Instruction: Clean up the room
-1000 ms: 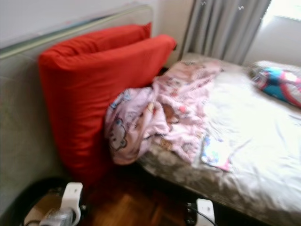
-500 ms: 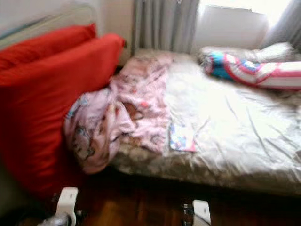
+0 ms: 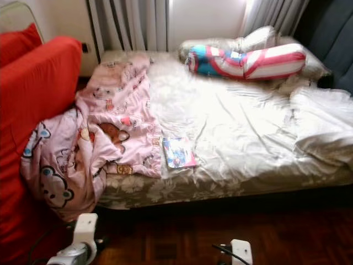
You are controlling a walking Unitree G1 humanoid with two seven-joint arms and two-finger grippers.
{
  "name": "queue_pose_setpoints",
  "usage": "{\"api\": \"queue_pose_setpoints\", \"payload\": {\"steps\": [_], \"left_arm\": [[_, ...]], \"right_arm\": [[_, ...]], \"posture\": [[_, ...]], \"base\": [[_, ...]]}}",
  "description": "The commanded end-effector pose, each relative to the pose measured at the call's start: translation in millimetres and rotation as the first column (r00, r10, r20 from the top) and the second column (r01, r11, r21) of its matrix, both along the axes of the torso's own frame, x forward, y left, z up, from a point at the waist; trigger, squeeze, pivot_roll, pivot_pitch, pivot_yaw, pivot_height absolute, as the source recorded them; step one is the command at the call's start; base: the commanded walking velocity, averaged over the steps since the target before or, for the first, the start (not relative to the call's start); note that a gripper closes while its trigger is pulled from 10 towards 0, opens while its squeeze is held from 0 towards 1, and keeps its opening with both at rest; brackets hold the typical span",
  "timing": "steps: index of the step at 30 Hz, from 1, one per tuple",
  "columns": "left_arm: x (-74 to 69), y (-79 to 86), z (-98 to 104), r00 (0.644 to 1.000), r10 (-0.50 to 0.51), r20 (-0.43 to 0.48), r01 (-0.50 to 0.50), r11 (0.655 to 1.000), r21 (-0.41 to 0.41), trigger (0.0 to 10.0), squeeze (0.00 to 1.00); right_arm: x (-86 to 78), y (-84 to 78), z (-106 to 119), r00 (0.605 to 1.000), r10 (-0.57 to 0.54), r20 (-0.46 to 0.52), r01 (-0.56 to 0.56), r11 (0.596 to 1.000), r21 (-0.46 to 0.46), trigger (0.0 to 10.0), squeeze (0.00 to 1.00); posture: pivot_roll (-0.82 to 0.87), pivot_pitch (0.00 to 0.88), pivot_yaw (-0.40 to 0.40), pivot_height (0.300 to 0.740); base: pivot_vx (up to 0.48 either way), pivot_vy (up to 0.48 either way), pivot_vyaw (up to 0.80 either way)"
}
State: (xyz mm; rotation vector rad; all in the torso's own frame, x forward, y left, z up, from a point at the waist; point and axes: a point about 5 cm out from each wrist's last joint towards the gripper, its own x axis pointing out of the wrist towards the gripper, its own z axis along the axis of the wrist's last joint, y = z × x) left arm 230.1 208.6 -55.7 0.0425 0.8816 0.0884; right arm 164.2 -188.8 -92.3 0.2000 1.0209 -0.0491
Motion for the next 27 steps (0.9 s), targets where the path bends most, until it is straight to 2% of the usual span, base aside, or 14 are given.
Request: {"api": "queue_pose_setpoints", "payload": {"steps": [1,27], "left_arm": [[-14.1,9.7,-7.0,0.998,0.036,-0.047,-0.035,0.999,0.003,10.0,0.0],[-14.6,9.6,-7.3,0.998,0.044,-0.047,-0.045,0.999,-0.012,10.0,0.0]], "right_arm": [[3.5,3.7,1.2,1.0,-0.012,0.022,0.012,1.0,0.01,10.0,0.0],[4.4,4.4,1.9,0.999,-0.024,0.042,0.023,1.0,0.02,10.0,0.0]], "posture": [[-0.05,0.0,-0.049,0.74],[-0.05,0.0,-0.048,0.74]], "base": [[0.0,0.0,0.0],[0.0,0.0,0.0]]}}
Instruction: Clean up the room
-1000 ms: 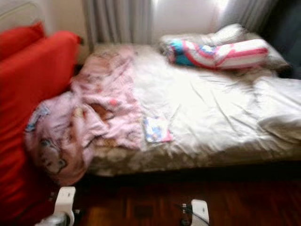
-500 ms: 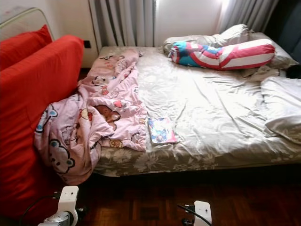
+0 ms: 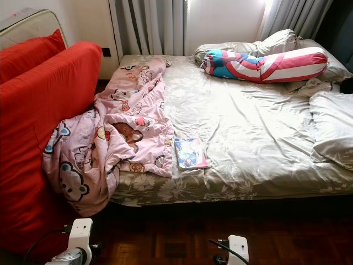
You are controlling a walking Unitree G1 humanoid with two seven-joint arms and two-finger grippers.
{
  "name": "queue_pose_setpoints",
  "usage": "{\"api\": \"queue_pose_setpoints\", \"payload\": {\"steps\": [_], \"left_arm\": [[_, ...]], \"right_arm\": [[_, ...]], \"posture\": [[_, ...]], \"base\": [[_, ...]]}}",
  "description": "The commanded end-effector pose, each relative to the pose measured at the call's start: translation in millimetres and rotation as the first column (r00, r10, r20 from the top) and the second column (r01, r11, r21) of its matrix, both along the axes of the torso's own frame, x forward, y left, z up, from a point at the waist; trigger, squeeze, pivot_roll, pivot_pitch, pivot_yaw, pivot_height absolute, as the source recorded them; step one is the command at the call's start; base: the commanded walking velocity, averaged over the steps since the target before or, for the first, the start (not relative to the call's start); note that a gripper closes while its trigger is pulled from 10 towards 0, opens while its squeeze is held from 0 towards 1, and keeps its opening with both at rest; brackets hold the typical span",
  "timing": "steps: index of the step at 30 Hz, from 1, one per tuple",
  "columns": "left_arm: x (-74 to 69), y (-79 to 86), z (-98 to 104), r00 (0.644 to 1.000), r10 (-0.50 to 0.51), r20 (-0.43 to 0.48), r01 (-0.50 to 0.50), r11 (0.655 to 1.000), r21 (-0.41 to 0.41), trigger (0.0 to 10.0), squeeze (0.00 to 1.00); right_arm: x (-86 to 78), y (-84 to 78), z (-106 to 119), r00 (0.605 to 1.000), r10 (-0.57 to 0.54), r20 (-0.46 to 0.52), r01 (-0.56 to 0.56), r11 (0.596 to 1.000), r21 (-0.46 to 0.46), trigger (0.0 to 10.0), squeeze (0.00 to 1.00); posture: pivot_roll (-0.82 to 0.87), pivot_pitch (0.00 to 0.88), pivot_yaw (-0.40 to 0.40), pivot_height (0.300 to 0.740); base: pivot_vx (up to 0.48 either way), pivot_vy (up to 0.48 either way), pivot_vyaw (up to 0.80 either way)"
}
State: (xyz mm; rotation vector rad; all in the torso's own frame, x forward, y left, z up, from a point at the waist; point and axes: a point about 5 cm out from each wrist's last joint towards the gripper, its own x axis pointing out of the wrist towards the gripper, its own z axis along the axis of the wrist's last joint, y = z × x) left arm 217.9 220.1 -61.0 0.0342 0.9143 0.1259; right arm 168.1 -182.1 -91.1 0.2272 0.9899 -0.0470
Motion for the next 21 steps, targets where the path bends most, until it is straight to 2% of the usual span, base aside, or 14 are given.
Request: {"api": "queue_pose_setpoints", "payload": {"steps": [1,11,21], "left_arm": [[-2.4,-1.9,-2.0,1.0,0.007,-0.014,-0.008,1.0,-0.02,10.0,0.0],[-3.1,-2.5,-2.6,1.0,0.009,-0.016,-0.009,1.0,-0.027,10.0,0.0],[-3.8,-2.7,-3.0,1.0,0.015,-0.016,-0.015,0.999,-0.035,10.0,0.0]], "right_arm": [[0.5,-2.3,0.7,1.0,-0.011,0.012,0.011,1.0,-0.002,10.0,0.0],[-0.1,-2.5,0.4,1.0,0.012,0.006,-0.012,1.0,-0.009,10.0,0.0],[0.0,-2.2,0.6,0.999,0.047,0.006,-0.047,0.999,-0.013,10.0,0.0]], "posture": [[-0.05,0.0,-0.048,0.74],[-0.05,0.0,-0.048,0.74],[-0.05,0.0,-0.047,0.74]], "base": [[0.0,0.0,0.0],[0.0,0.0,0.0],[0.286,0.0,0.0]]}}
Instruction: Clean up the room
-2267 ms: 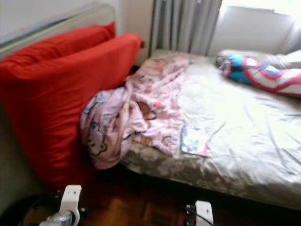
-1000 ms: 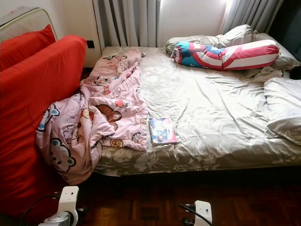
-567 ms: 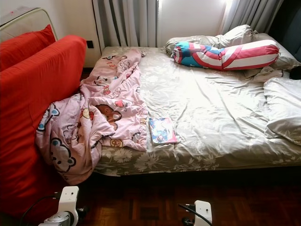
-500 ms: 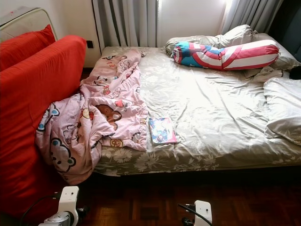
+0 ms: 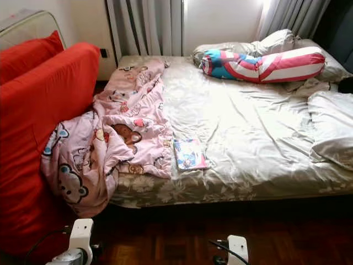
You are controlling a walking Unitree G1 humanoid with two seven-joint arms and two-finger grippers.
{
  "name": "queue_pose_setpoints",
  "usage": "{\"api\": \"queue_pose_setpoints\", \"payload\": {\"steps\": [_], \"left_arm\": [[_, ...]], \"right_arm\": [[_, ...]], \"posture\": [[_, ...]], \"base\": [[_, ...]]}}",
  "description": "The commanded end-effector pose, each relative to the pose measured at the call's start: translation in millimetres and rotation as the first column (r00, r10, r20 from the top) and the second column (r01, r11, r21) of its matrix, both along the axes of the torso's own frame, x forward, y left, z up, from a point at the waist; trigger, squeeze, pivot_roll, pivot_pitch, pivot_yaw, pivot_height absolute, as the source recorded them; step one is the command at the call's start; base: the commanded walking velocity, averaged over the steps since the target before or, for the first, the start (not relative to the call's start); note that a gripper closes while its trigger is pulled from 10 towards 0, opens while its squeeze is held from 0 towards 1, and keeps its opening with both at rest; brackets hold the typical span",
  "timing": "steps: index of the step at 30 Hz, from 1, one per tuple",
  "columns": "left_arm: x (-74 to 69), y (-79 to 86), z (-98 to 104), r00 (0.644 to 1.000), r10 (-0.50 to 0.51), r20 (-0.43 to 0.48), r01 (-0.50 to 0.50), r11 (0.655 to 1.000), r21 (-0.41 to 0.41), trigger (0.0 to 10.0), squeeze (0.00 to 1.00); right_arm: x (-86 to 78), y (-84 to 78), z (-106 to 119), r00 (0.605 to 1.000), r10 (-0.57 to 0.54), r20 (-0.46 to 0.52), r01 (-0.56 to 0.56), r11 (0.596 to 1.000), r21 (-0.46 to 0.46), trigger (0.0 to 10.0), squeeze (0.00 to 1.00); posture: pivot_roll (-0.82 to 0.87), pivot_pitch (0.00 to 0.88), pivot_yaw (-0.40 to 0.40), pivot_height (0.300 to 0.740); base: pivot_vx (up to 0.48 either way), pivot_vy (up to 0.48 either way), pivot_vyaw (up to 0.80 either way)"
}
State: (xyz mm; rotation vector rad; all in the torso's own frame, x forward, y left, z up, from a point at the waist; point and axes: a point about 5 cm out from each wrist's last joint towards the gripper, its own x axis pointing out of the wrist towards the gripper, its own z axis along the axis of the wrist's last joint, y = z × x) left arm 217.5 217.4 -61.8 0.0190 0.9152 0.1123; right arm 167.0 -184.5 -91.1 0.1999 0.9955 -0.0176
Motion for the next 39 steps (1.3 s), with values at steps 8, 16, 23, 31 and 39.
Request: {"api": "queue_pose_setpoints", "payload": {"steps": [8,16,23,31,39], "left_arm": [[-3.4,-0.2,-2.3,1.0,0.022,-0.016,-0.022,1.0,-0.02,10.0,0.0],[-2.9,0.0,-2.0,1.0,0.023,-0.015,-0.023,1.0,-0.021,10.0,0.0],[-2.6,0.2,-1.7,1.0,0.026,-0.013,-0.026,0.999,-0.023,10.0,0.0],[-2.2,0.1,-1.5,1.0,0.027,-0.012,-0.028,0.999,-0.025,10.0,0.0],[-2.3,0.3,-1.6,0.999,0.029,-0.012,-0.03,0.999,-0.027,10.0,0.0]], "right_arm": [[0.9,0.1,0.5,1.0,-0.01,0.009,0.01,1.0,0.0,10.0,0.0],[1.4,0.3,0.7,0.999,-0.036,0.016,0.036,0.999,0.009,10.0,0.0],[1.8,0.5,0.9,0.999,-0.045,0.02,0.045,0.999,0.011,10.0,0.0],[2.1,0.5,1.0,0.999,-0.045,0.021,0.045,0.999,0.013,10.0,0.0],[2.3,0.7,1.1,0.998,-0.055,0.025,0.054,0.998,0.013,10.0,0.0]], "posture": [[-0.05,0.0,-0.048,0.74],[-0.06,0.0,-0.049,0.74],[-0.06,0.0,-0.049,0.74],[-0.06,0.0,-0.048,0.74],[-0.06,0.0,-0.049,0.74]], "base": [[0.32,0.0,0.17],[0.323,0.0,0.0],[0.322,0.0,0.0],[0.326,0.0,0.0],[0.327,0.0,0.0]]}}
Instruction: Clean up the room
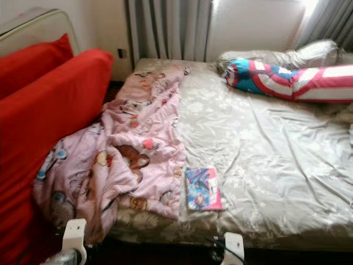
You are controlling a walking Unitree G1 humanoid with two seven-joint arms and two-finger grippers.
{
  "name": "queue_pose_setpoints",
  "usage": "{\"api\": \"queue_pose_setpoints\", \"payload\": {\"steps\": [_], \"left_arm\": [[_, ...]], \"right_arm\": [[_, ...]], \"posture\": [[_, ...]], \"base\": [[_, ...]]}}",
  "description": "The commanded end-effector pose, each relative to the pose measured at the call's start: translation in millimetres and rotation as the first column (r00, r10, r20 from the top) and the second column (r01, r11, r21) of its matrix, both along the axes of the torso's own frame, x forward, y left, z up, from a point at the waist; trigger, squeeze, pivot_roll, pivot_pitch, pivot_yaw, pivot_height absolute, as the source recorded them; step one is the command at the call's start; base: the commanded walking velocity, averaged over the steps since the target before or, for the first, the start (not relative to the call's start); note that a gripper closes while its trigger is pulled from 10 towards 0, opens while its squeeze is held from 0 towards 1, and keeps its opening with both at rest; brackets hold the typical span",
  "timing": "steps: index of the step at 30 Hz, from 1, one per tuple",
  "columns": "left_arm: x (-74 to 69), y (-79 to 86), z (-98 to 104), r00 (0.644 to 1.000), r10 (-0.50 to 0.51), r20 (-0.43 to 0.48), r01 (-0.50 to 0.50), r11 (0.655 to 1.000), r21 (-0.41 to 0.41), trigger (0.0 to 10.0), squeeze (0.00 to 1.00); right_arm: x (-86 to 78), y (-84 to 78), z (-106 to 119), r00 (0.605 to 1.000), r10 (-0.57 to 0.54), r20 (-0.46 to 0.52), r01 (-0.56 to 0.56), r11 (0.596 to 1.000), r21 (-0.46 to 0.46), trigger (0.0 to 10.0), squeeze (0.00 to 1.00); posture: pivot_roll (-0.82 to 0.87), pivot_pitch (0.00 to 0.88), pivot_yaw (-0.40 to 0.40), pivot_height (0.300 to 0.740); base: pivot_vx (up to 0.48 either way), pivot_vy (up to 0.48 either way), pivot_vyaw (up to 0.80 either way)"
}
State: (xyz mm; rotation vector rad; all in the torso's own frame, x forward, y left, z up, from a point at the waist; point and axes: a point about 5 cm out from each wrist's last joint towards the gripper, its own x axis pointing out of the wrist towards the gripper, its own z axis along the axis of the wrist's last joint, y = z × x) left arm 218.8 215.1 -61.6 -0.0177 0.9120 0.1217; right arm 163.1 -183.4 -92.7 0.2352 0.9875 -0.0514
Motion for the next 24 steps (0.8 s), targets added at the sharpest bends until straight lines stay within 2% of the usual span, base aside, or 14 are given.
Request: {"api": "queue_pose_setpoints", "payload": {"steps": [1,11,13,16,24], "left_arm": [[-3.6,2.6,-1.7,1.0,0.005,-0.017,-0.005,1.0,0.001,10.0,0.0],[-3.4,2.1,-1.6,1.0,0.008,-0.009,-0.008,1.0,0.0,10.0,0.0],[-2.5,2.5,-0.8,1.0,0.006,0.005,-0.006,1.0,0.007,10.0,0.0],[1.4,2.1,2.6,0.997,0.019,0.073,-0.018,1.0,-0.011,10.0,0.0],[7.9,2.6,10.0,0.978,0.055,0.203,-0.05,0.998,-0.029,10.0,0.0]], "right_arm": [[6.2,-0.3,2.8,1.0,-0.009,0.022,0.009,1.0,-0.002,10.0,0.0],[6.5,-1.1,3.1,1.0,0.004,0.028,-0.004,1.0,-0.012,10.0,0.0],[7.6,-1.6,3.9,0.999,0.005,0.041,-0.004,1.0,-0.022,10.0,0.0],[12.0,-3.2,7.6,0.994,-0.013,0.112,0.018,0.999,-0.049,10.0,0.0],[18.3,-5.2,14.5,0.973,-0.036,0.227,0.053,0.996,-0.071,10.0,0.0]], "posture": [[-0.06,0.0,-0.049,0.74],[-0.05,0.0,-0.051,0.74],[-0.05,0.0,-0.05,0.74],[-0.05,0.0,-0.049,0.74],[-0.05,0.0,-0.048,0.74]], "base": [[0.326,0.0,0.0],[0.324,0.0,0.0],[0.0,0.0,0.0],[0.0,0.0,0.0],[0.0,0.0,0.0]]}}
